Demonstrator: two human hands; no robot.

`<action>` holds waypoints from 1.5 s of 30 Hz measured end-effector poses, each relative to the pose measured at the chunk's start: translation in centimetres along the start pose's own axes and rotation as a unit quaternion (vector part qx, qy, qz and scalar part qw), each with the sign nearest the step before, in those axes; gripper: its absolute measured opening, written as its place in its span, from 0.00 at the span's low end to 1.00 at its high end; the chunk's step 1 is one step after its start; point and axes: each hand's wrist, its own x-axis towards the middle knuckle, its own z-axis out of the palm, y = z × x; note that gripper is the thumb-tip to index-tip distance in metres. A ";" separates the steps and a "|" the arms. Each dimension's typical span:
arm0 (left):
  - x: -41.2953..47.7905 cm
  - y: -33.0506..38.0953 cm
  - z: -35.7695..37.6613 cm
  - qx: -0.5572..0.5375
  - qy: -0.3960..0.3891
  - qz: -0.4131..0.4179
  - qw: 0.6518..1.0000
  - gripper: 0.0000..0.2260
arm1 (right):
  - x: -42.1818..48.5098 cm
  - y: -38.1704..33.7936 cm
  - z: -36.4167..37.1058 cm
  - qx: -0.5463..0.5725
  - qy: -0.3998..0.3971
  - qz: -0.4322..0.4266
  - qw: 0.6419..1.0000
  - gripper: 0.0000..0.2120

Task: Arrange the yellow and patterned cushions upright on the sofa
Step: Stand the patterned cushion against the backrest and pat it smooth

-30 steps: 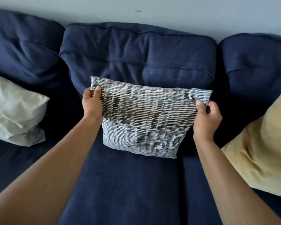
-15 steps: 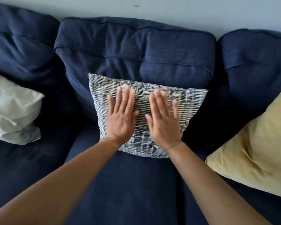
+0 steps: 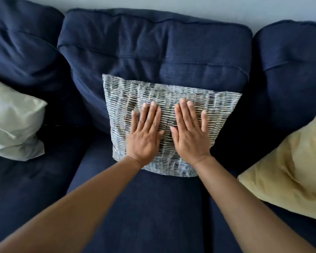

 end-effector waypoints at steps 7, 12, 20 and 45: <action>0.7 -6.4 0.1 0.048 -0.050 -0.149 0.986 0.29 | -0.6 6.8 0.2 -0.031 -0.022 0.180 0.983 0.30; 2.8 -2.4 -1.5 -0.022 0.088 -0.062 0.994 0.27 | 1.3 3.1 -1.5 -0.007 0.093 0.168 0.981 0.29; 5.0 -5.0 0.0 0.059 -0.068 -0.073 0.993 0.27 | 2.6 4.8 0.2 0.012 -0.026 0.149 0.988 0.29; 2.3 -3.6 -1.5 0.017 0.010 -0.060 0.998 0.28 | -0.3 6.1 -1.7 -0.018 0.027 0.131 0.991 0.31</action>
